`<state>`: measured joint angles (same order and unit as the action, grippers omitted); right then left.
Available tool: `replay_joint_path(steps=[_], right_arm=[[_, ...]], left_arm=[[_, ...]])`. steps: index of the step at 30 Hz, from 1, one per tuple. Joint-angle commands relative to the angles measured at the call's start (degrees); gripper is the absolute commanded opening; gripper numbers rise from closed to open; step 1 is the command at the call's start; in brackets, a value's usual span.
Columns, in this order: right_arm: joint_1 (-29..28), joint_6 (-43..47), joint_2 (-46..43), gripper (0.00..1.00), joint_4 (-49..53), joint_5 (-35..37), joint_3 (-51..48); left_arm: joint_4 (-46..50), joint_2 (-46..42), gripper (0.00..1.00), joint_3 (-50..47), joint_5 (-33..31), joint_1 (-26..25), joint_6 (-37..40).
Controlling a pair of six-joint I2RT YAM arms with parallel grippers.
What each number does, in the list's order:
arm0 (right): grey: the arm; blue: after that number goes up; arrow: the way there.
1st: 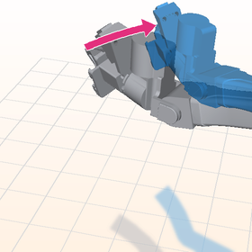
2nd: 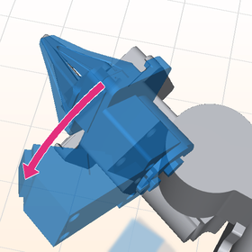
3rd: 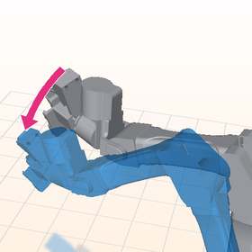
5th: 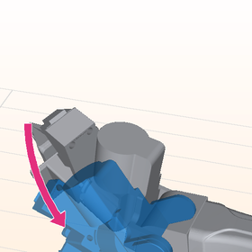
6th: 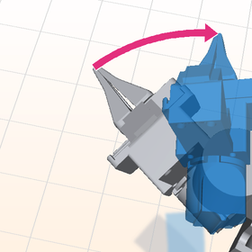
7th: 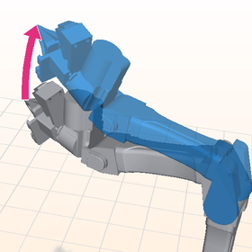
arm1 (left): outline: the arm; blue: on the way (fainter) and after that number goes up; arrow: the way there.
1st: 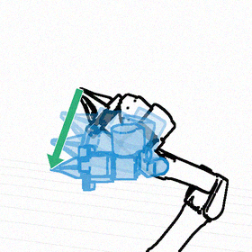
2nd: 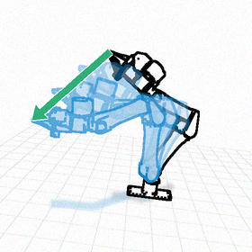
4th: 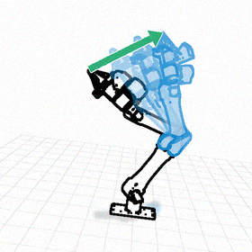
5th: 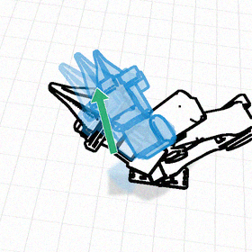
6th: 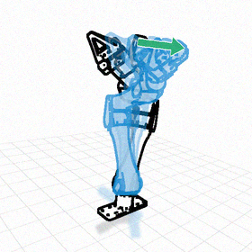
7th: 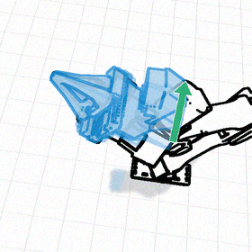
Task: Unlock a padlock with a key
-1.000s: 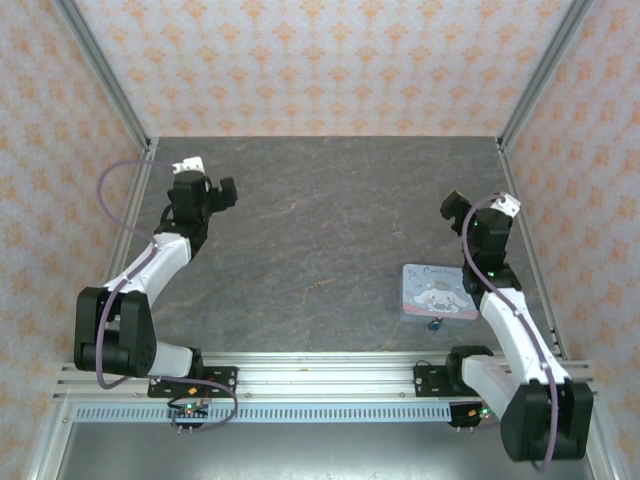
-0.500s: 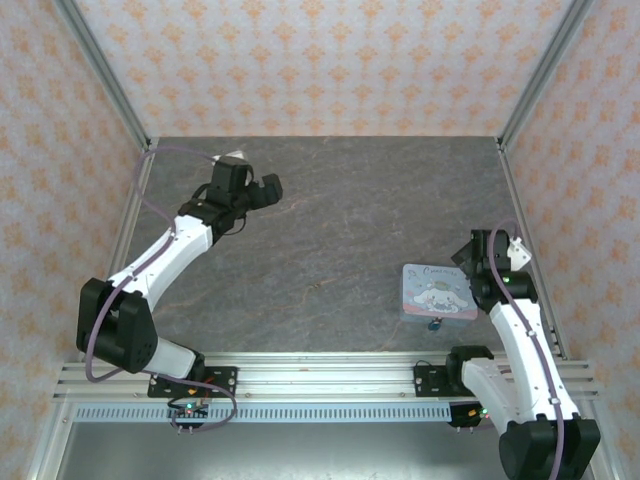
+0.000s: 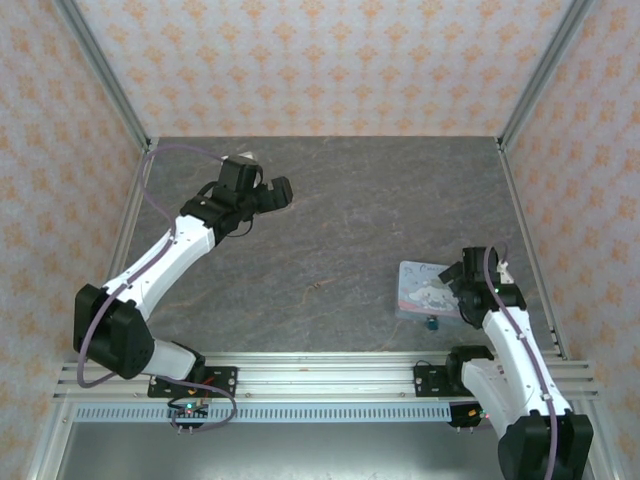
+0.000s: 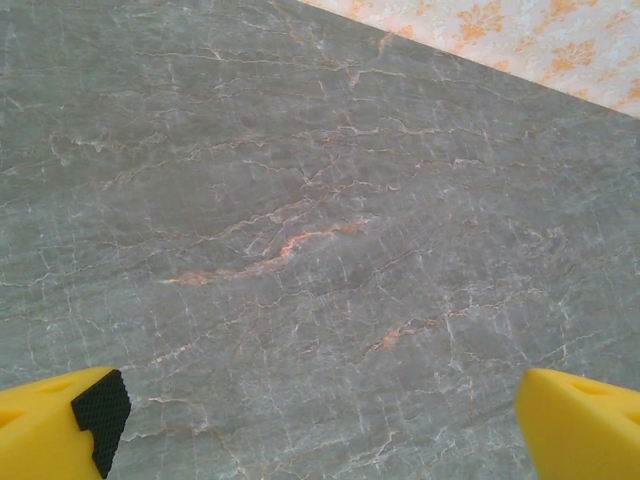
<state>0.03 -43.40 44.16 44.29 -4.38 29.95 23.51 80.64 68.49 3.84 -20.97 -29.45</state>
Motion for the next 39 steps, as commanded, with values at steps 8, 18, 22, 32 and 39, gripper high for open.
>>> replay_joint_path(steps=[8, 18, 22, 32, 39], right_arm=[[-9.8, -17.8, 4.0, 0.99, -24.3, -11.4, -5.6], [-17.2, -16.6, 16.4, 0.99, -33.3, -8.5, 2.1], [-17.1, -13.1, 10.0, 0.99, -29.0, -4.3, -0.4], [-17.1, -1.9, 8.5, 0.94, -26.2, -8.7, -2.8], [-17.0, 2.6, 9.8, 0.85, -26.2, -10.6, -1.6]], left_arm=[[0.5, -7.6, 1.00, -5.6, -1.6, -0.1, -11.0], [-4.7, -7.5, 1.00, -13.0, 8.1, -1.8, -17.8], [-4.5, -7.8, 1.00, -13.3, 8.8, -5.3, -16.0], [-7.2, -2.2, 1.00, -12.3, 6.7, -16.9, -16.6], [-9.5, 7.3, 1.00, -7.3, 6.7, -21.8, -17.2]])
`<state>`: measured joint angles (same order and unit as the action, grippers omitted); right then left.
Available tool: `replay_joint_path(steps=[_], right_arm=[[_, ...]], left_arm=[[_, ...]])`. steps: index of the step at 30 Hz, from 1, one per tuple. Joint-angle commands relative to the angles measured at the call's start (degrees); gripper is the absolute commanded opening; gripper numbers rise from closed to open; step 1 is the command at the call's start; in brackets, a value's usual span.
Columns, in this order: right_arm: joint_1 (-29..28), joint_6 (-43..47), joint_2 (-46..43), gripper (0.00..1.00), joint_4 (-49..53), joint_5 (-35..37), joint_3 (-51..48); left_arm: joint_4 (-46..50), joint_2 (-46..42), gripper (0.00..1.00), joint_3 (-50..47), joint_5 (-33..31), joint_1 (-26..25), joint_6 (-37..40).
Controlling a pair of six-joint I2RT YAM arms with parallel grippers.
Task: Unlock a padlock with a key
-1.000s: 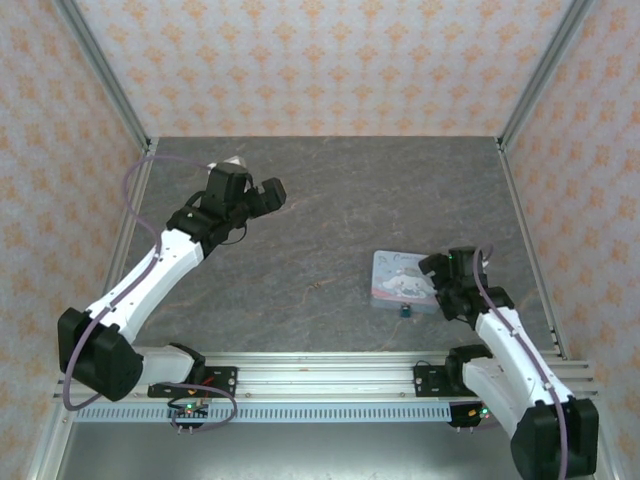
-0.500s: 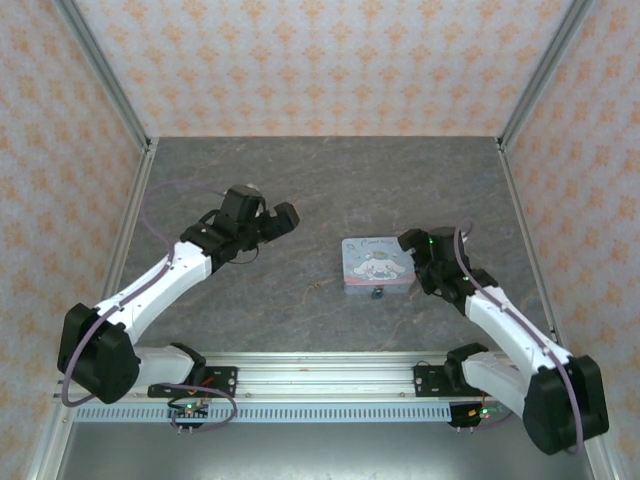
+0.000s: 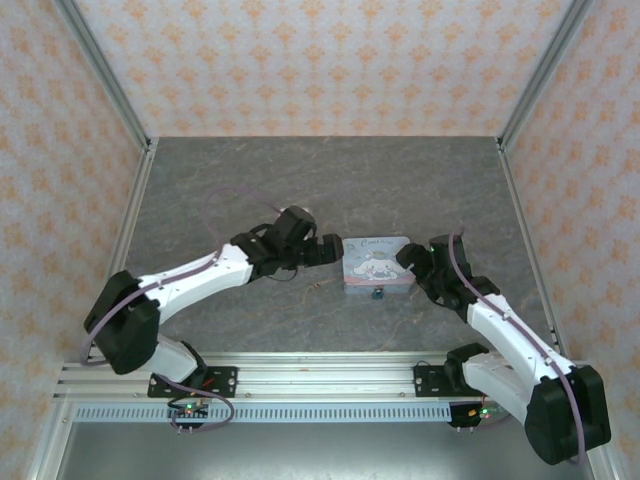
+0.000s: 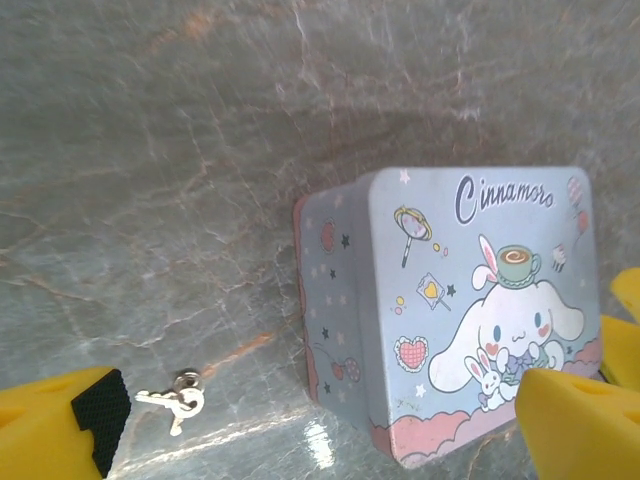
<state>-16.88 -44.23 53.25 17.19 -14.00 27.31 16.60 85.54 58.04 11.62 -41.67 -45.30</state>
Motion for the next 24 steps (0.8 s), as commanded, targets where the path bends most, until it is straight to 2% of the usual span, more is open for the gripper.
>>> replay_joint_path(steps=[1, 9, 15, 19, 24], right_arm=[[-0.2, 3.6, 1.4, 0.84, 0.4, -1.7, 1.2], [-0.2, 3.1, 7.2, 0.69, -4.7, -6.1, 1.5], [-0.1, 1.9, 10.5, 0.53, -7.3, -7.5, 2.4], [-0.2, -0.3, 13.2, 0.52, -10.2, -9.0, 3.3], [-0.2, -2.6, 17.3, 0.52, -12.8, -9.1, 5.8]], left_arm=[[-3.3, 3.6, 1.00, 3.8, -0.9, -1.8, -1.6], [-6.4, 11.7, 1.00, 8.0, 2.0, -3.4, -3.6], [-8.7, 16.3, 1.00, 11.0, 4.3, -3.4, -4.2], [-7.7, 19.2, 1.00, 14.2, 5.0, -2.4, -3.5], [-7.6, 20.3, 1.00, 16.3, 6.1, 1.3, -3.4]])
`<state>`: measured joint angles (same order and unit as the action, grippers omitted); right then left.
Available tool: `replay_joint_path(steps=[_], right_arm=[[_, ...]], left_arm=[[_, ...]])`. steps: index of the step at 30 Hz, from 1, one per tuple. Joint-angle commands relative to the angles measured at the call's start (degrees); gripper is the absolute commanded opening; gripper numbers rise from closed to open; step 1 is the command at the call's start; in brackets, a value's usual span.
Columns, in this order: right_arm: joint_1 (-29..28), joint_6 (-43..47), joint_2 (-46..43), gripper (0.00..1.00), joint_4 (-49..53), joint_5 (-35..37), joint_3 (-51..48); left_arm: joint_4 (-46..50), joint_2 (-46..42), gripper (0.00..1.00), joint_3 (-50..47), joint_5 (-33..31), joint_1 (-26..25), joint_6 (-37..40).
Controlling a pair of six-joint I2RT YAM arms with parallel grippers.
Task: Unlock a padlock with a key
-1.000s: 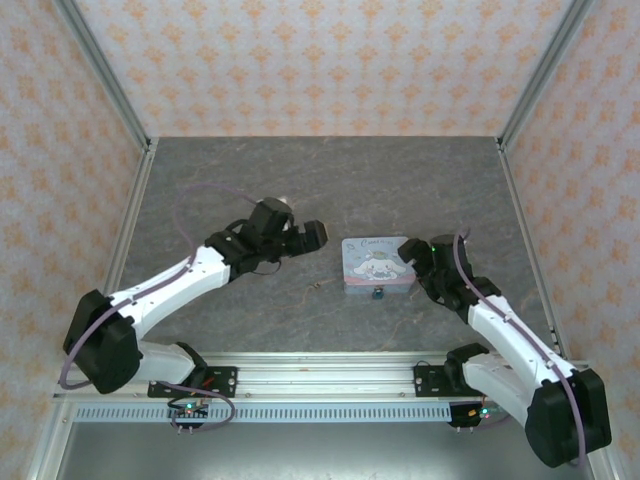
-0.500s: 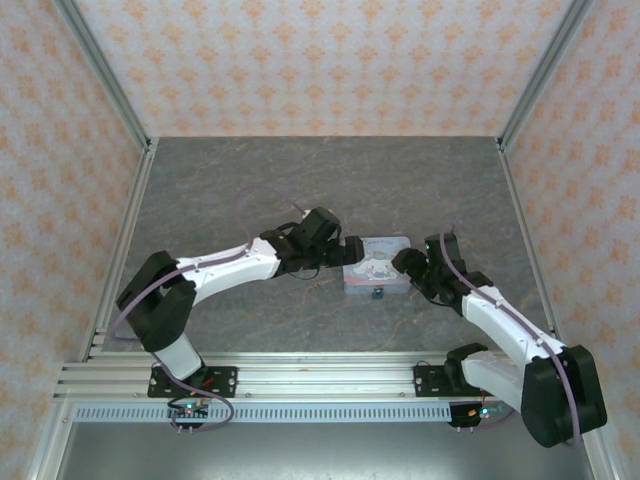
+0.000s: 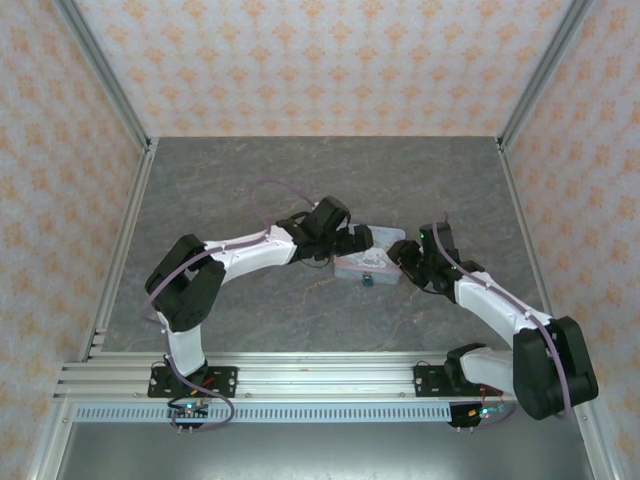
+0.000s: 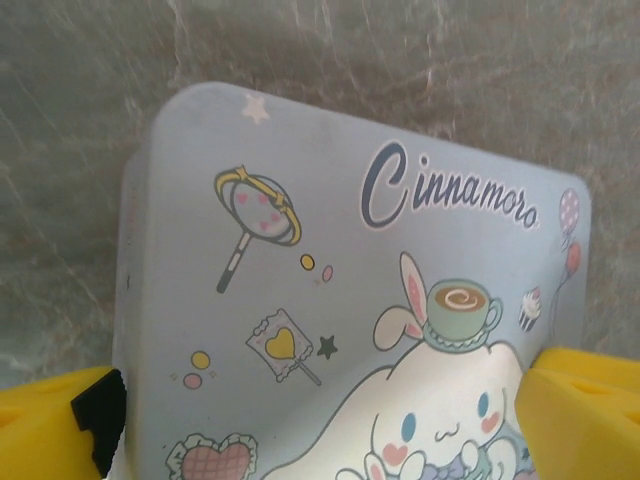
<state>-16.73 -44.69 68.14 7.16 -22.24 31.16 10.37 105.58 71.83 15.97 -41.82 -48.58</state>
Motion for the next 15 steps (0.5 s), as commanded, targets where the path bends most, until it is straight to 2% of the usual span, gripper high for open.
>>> replay_joint_path(steps=[1, 9, 15], right_arm=[[-0.3, -2.4, 3.5, 0.52, -3.3, -0.7, 2.7], [-0.7, -4.5, 14.1, 0.51, -8.0, -3.0, 9.9], [-3.3, -6.3, 20.0, 0.50, -10.7, -3.4, 14.1]], left_arm=[[-1.1, 0.3, 1.00, 2.9, 1.8, 2.1, 0.2], [0.1, 0.0, 1.00, 2.5, 1.7, 4.9, 1.2], [-0.3, -1.5, 1.00, -0.2, 0.7, 6.4, 1.1]])
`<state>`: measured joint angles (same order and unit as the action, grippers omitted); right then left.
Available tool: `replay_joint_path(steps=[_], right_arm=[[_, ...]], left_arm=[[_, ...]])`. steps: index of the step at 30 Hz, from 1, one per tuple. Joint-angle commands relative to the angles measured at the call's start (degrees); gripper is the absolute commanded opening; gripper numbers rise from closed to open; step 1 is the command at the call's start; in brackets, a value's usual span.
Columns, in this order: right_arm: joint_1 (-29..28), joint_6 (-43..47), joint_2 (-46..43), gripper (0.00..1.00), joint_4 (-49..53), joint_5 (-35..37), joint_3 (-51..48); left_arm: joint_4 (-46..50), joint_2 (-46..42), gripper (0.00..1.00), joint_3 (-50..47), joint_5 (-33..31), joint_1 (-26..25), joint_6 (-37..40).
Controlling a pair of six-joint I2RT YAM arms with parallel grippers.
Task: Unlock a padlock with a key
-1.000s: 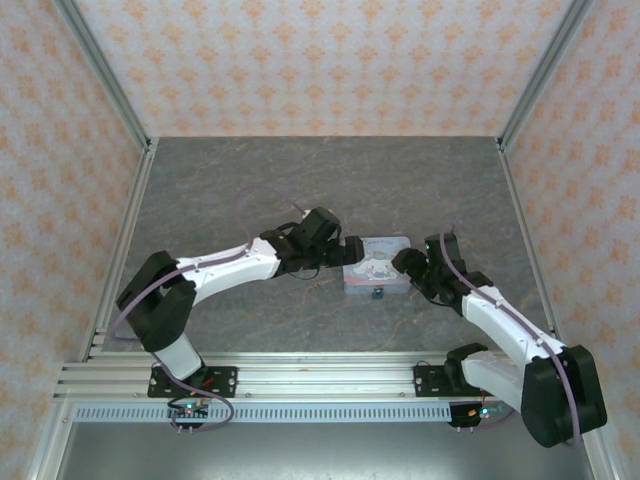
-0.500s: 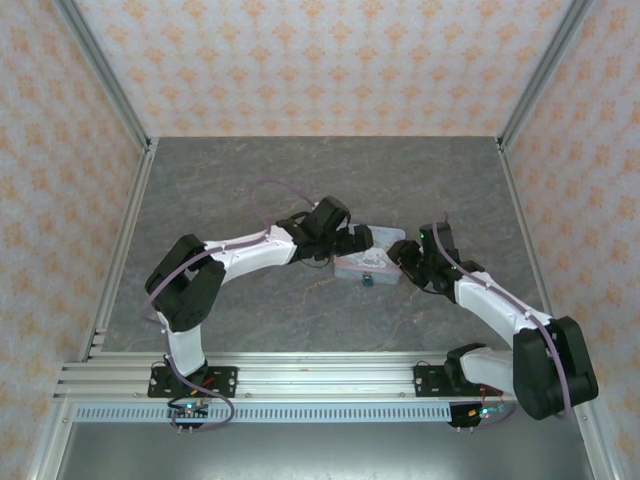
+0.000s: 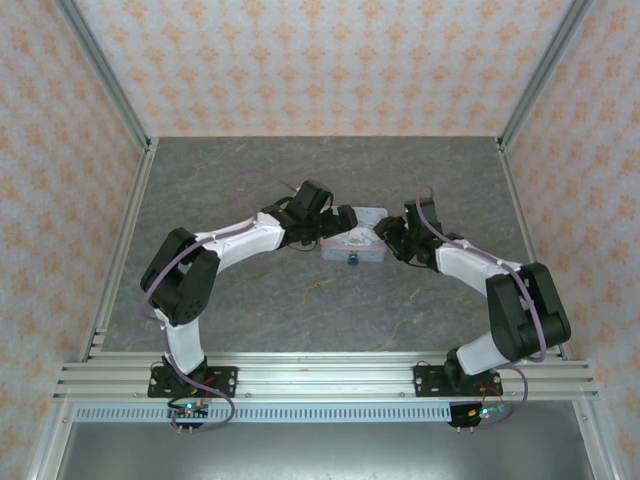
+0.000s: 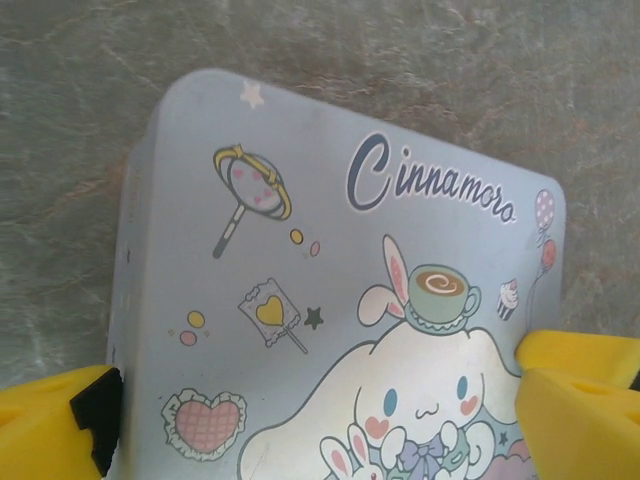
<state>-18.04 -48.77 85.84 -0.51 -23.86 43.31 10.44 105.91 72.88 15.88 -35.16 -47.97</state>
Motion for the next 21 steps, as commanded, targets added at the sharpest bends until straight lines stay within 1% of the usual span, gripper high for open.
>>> replay_joint_path(steps=[1, 8, 9, 11, 12, 13, 15, 21], right_arm=[[-2.4, -2.5, 2.9, 0.51, -3.3, -1.7, 2.3], [-3.4, -4.0, 5.6, 0.51, -5.3, -1.8, 3.4], [-3.3, -4.0, 5.6, 0.53, -5.5, -1.9, 3.5], [-3.3, -3.7, 4.9, 0.65, -4.9, -0.9, 3.4], [-3.3, -3.1, 3.9, 0.74, -4.1, 0.0, 3.5], [-3.2, -2.5, 2.8, 0.85, -3.0, 1.4, 3.5], [-2.8, -1.3, 0.5, 1.00, -1.1, 3.7, 3.4], [1.5, 2.3, -6.0, 0.99, 3.7, 5.8, 2.3]], left_arm=[[-0.4, -2.0, 1.00, -1.6, 0.8, 0.1, 0.5], [-0.2, -3.0, 1.00, -2.9, 0.2, 0.9, 0.6], [-0.2, -3.0, 1.00, -3.0, 0.1, 1.0, 0.5], [0.1, -2.9, 1.00, -2.9, -0.5, 1.2, 0.7], [0.4, -3.0, 1.00, -2.7, -0.9, 1.4, 0.9], [0.7, -3.4, 1.00, -2.7, -1.4, 1.8, 1.2], [1.6, -4.5, 1.00, -2.5, -2.1, 2.7, 2.1], [7.5, -10.3, 1.00, -0.3, -6.6, 5.4, 7.0]])
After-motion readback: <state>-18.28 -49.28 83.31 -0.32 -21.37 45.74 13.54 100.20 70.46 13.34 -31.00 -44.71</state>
